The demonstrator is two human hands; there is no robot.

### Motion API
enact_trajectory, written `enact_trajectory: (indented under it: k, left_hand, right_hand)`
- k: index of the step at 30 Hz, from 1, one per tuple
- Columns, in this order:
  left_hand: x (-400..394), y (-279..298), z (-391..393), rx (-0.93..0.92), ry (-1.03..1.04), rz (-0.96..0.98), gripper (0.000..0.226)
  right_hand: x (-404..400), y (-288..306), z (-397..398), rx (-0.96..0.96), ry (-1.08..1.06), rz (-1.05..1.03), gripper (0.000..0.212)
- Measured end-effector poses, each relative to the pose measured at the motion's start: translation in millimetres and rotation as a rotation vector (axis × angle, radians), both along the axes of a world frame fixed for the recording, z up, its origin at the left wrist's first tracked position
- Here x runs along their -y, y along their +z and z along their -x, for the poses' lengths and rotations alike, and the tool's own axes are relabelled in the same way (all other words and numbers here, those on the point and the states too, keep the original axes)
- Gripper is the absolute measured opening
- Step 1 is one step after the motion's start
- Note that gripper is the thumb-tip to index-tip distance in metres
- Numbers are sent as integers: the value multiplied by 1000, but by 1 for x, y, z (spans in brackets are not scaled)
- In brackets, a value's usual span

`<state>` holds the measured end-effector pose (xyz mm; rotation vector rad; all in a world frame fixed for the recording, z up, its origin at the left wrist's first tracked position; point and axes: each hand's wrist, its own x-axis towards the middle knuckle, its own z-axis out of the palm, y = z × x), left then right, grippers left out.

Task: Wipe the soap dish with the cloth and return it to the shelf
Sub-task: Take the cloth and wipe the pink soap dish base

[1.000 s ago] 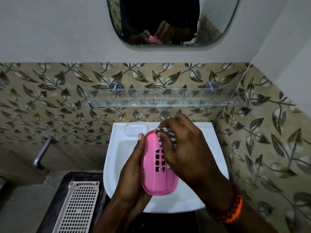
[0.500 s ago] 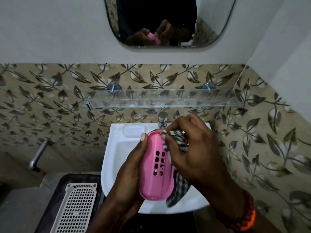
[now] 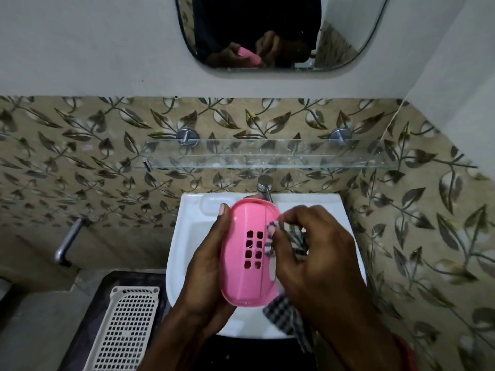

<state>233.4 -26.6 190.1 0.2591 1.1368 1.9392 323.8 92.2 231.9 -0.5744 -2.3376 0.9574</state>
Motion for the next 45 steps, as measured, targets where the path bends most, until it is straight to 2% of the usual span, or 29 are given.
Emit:
enact_trajectory:
  k: [2, 7, 12, 16, 20, 26, 32, 37, 40, 43, 45]
  left_hand:
    - [-4, 0, -3, 14, -13, -4, 56]
    - [-5, 0, -5, 2, 43, -26, 49]
    - [-6, -1, -8, -122, 65, 1, 54]
    - [-7, 5, -4, -169, 115, 22, 57]
    - [-6, 5, 3, -234, 162, 27, 49]
    - [-9, -1, -6, -180, 86, 41, 56]
    - [-6, 5, 7, -174, 151, 1, 53]
    - [-10, 4, -3, -131, 70, 7, 59]
    - [-12, 1, -8, -109, 52, 50, 59]
    - [-10, 10, 7, -104, 121, 44, 59]
    - [-9, 18, 18, -177, 146, 56, 54]
  right_hand:
    - [-1, 9, 8, -47, 15, -1, 4]
    - [23, 8, 12, -59, 106, -2, 6]
    - [5, 12, 31, -103, 11, 112, 8]
    - [12, 4, 26, -89, 36, 222, 14]
    - [26, -10, 10, -60, 80, 254, 16]
    - [0, 9, 32, -111, -26, 203, 16]
    - [30, -17, 5, -2, 110, 306, 16]
    - [7, -4, 19, -137, 80, 145, 16]
    - [-8, 4, 25, -119, 38, 244, 15]
    - [6, -8, 14, -39, 181, 322, 16]
    - [19, -16, 3, 9, 304, 267, 18]
